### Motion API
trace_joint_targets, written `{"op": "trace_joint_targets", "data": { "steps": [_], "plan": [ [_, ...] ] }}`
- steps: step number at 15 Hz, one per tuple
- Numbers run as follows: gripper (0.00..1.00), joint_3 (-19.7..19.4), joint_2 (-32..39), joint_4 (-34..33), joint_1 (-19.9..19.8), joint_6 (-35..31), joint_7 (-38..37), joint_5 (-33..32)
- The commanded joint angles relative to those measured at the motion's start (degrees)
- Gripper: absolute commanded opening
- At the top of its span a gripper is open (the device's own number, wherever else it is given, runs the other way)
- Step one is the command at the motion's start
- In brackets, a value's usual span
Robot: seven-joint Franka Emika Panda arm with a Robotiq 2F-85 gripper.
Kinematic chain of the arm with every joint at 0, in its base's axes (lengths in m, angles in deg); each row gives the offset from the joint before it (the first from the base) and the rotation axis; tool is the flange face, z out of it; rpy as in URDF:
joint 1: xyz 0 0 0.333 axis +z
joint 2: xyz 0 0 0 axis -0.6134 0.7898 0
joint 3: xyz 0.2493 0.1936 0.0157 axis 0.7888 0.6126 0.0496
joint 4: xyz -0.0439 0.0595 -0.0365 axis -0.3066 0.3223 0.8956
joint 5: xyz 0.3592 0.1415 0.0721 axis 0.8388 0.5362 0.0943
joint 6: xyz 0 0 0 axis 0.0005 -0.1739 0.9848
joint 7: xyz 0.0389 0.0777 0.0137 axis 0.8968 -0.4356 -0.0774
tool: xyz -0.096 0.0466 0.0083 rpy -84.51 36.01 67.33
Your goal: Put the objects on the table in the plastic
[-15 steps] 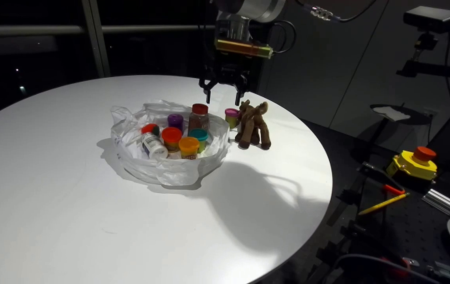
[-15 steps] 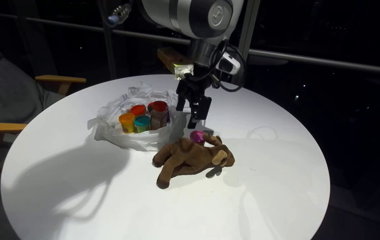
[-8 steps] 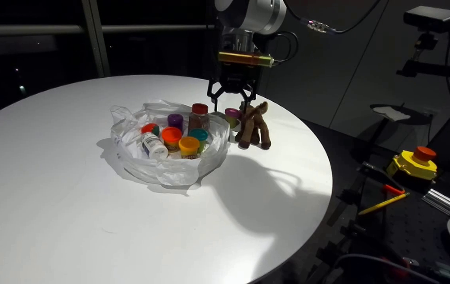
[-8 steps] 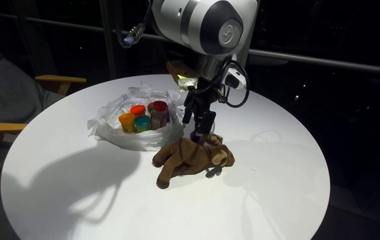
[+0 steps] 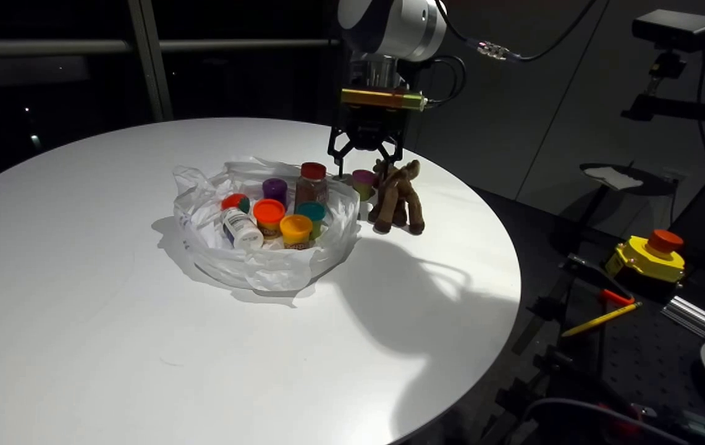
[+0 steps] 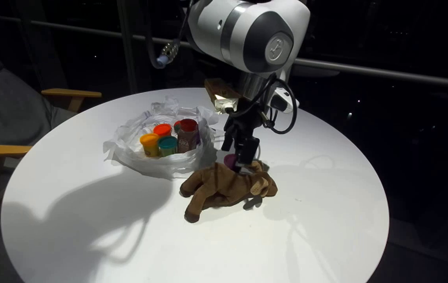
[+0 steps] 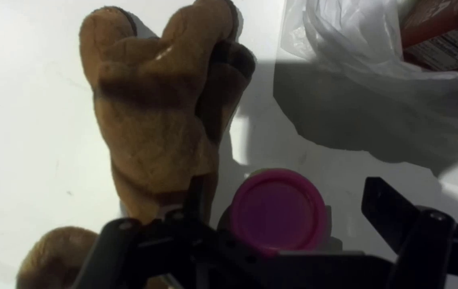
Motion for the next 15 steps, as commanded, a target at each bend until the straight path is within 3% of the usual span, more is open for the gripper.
{"op": "trace_joint_targets", "data": {
  "steps": [1,2,3,9,11,15],
  "plan": [
    [1.0,0.5,2.3,-3.8,-1.3,1.0,0.5,2.2],
    [0.75,0.6,2.4,-4.1,-1.5,0.9,0.6,2.7],
    [0.75,0.6,2.2,-4.1,-1.6,1.0,0.6,2.9],
    [0.28,0.0,-0.7,-1.4,-1.2,0.7,0.3,2.3],
    [0.28,0.0,-2.5,-0.3,-0.7,0.8,0.3,1.9],
    [0.28,0.3,-8.9,3.4,4.1,-0.4,-1.9,-0.2]
  ]
}}
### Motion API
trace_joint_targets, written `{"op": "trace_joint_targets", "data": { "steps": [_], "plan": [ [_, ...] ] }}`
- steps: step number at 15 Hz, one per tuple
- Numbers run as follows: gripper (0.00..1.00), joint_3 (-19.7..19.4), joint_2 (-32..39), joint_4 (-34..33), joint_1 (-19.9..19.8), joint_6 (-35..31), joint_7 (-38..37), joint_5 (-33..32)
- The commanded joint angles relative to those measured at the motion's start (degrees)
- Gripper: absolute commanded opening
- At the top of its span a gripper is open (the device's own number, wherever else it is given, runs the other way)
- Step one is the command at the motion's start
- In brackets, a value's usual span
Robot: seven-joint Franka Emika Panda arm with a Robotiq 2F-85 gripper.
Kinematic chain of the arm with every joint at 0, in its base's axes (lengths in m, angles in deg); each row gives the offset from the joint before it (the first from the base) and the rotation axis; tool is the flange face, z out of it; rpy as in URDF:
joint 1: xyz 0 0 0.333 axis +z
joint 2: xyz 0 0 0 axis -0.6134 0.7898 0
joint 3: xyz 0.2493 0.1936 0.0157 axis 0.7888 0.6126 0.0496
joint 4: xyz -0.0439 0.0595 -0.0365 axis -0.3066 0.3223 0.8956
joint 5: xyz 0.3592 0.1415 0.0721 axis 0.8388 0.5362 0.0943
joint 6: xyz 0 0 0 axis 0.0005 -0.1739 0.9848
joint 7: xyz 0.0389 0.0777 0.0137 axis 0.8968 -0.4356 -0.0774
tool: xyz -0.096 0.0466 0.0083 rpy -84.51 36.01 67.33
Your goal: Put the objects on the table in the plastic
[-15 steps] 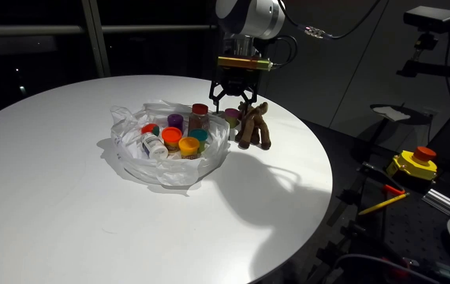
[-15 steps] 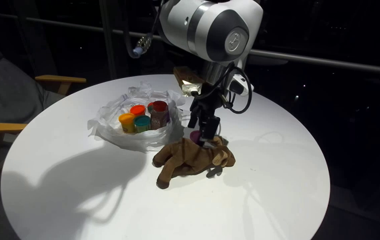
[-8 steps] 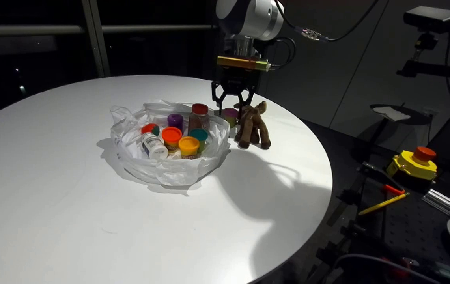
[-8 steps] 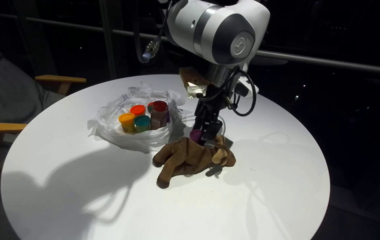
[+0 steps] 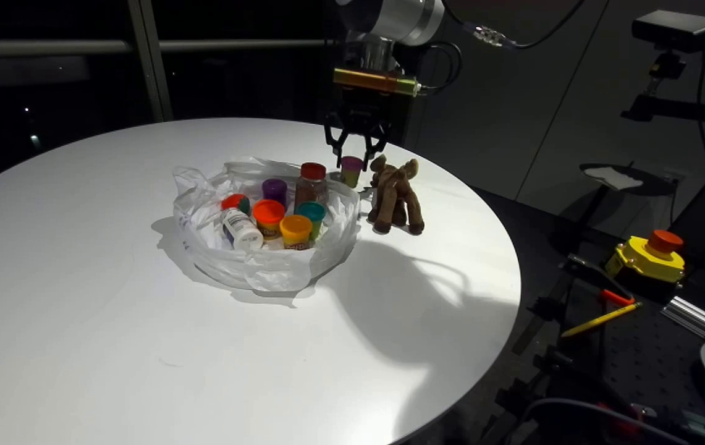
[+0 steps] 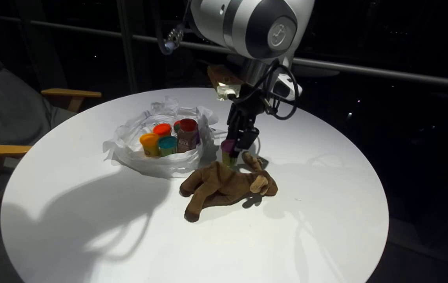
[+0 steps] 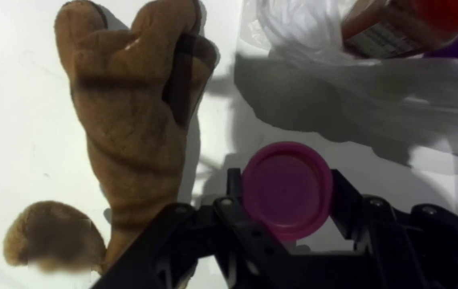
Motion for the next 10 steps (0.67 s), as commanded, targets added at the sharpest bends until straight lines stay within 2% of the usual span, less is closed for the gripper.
{"op": "trace_joint_targets", "data": {
  "steps": [1,4,6,10],
  "plan": [
    [0.28,0.7,-8.4,5.0,4.9,0.4,-1.4,-2.0],
    [0.28,2.2,-12.6,7.0,9.8,-1.4,-1.6,-4.8],
    [0.28,2.0,-12.7,6.5,13.6,-4.4,-3.3,-9.8],
    [0.28,3.4,-12.1,5.4,16.7,-7.7,-3.8,-14.2]
  ]
}}
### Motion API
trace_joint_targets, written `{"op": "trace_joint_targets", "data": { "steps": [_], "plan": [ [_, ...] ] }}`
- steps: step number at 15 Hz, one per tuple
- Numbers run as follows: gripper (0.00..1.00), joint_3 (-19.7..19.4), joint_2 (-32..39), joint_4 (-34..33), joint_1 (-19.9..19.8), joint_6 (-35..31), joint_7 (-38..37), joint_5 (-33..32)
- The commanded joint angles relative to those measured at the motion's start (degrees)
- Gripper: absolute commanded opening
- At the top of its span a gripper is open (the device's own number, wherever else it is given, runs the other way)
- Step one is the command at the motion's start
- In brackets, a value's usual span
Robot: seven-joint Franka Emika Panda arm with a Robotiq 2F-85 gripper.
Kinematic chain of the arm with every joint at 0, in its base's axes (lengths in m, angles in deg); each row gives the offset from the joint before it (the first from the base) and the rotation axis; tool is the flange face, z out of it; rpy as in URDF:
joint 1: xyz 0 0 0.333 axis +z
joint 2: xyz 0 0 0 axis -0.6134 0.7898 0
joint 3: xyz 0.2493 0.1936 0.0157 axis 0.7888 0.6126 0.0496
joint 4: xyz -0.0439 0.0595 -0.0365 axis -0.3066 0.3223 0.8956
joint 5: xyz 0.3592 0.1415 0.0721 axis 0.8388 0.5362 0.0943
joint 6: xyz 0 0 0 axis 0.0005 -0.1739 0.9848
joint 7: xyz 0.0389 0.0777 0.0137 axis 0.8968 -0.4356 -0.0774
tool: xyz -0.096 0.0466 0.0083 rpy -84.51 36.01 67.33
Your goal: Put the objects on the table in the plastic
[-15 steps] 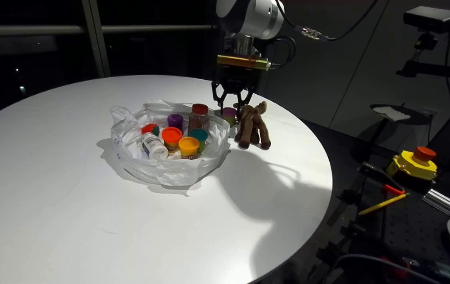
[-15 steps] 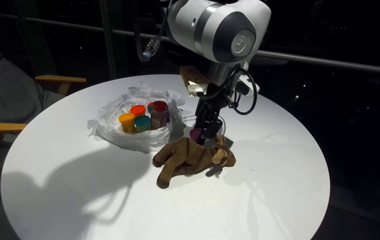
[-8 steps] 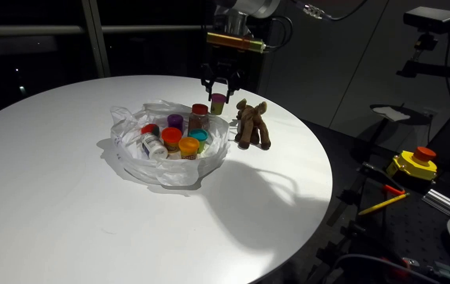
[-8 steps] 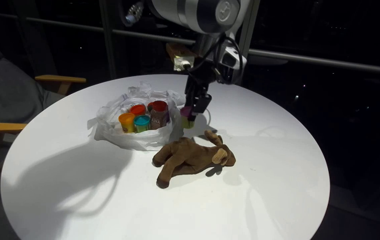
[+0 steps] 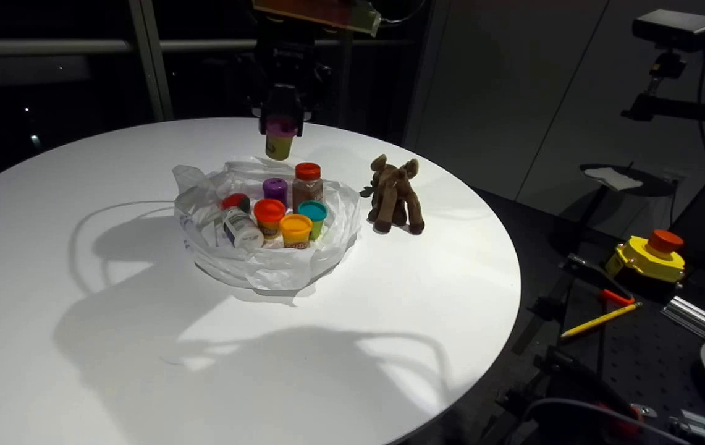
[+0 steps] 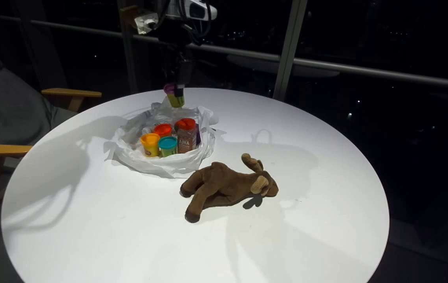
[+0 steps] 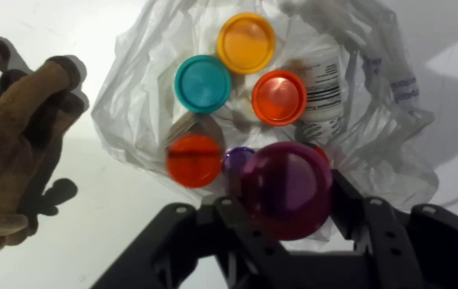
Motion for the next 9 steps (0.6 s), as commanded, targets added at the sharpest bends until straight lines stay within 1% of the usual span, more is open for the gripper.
{"op": "trace_joint_targets", "data": {
  "steps": [1,3,9],
  "plan": [
    [0.28,0.7,0.3,0.0,1.5,-3.5,-0.5,-3.6],
    [0.28,0.8,1.8,-0.9,1.6,-4.1,0.1,-4.3],
    [0.28,0.0,6.5,-3.0,0.3,-5.7,1.9,-4.9]
  ]
}}
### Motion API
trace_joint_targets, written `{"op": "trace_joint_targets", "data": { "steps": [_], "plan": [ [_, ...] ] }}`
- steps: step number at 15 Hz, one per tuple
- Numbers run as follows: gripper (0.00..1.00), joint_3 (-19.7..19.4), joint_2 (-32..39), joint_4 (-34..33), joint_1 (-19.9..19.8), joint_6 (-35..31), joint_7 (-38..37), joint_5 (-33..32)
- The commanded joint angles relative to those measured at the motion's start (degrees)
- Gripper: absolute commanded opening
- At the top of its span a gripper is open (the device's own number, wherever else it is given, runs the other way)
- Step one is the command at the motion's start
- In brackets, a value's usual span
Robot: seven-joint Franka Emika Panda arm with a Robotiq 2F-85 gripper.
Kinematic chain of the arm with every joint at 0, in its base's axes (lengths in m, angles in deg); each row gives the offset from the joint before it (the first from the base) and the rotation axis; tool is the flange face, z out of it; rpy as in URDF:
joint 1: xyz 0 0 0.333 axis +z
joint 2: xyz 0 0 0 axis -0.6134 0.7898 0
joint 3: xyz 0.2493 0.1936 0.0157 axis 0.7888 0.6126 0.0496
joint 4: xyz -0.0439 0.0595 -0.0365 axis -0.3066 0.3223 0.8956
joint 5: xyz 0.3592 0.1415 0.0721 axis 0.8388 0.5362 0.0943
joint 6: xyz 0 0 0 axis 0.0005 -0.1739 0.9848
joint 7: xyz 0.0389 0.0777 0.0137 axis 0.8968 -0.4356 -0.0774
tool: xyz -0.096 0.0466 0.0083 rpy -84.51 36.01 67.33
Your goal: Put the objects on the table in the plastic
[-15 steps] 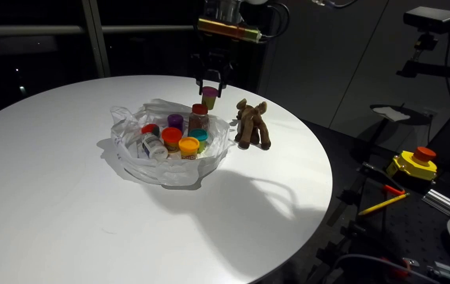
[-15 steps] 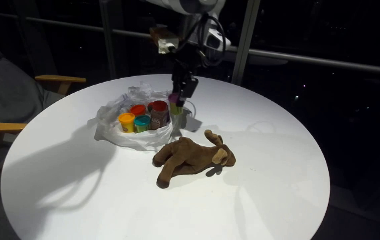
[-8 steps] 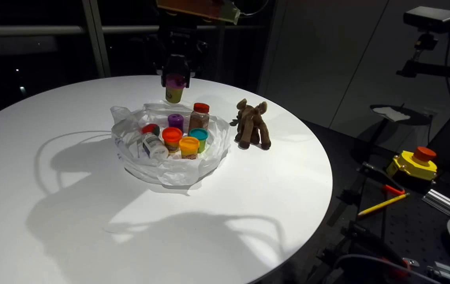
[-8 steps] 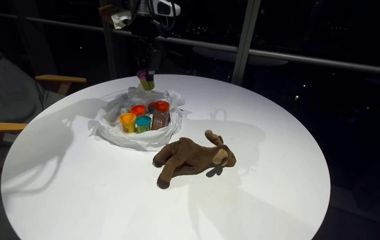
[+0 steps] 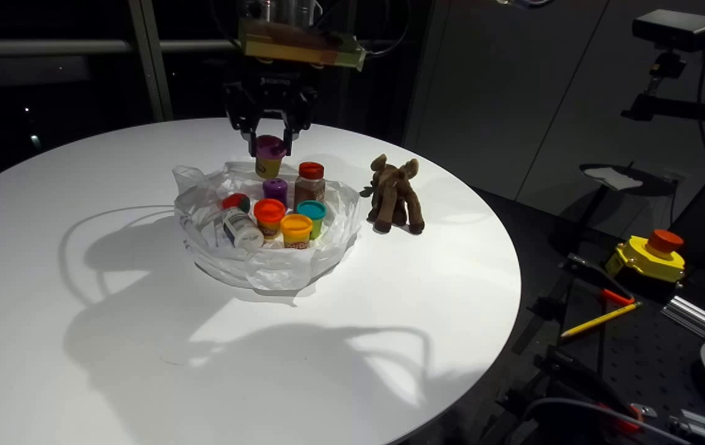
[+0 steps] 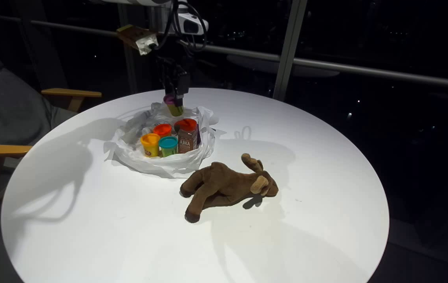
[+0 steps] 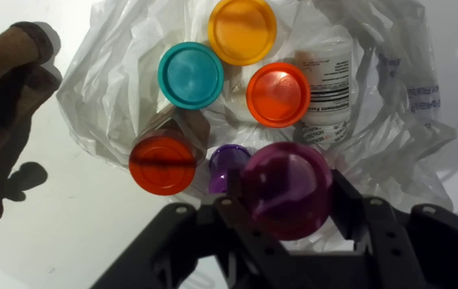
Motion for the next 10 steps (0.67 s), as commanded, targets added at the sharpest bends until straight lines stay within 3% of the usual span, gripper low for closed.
{"op": "trace_joint_targets", "data": {
  "steps": [1,10],
  "plan": [
    [0.28,-0.6,3.2,-2.9,-0.9,-0.8,1.3,-1.3],
    [0.28,-1.1,6.0,-4.7,-1.4,2.7,4.4,-1.1]
  ]
}}
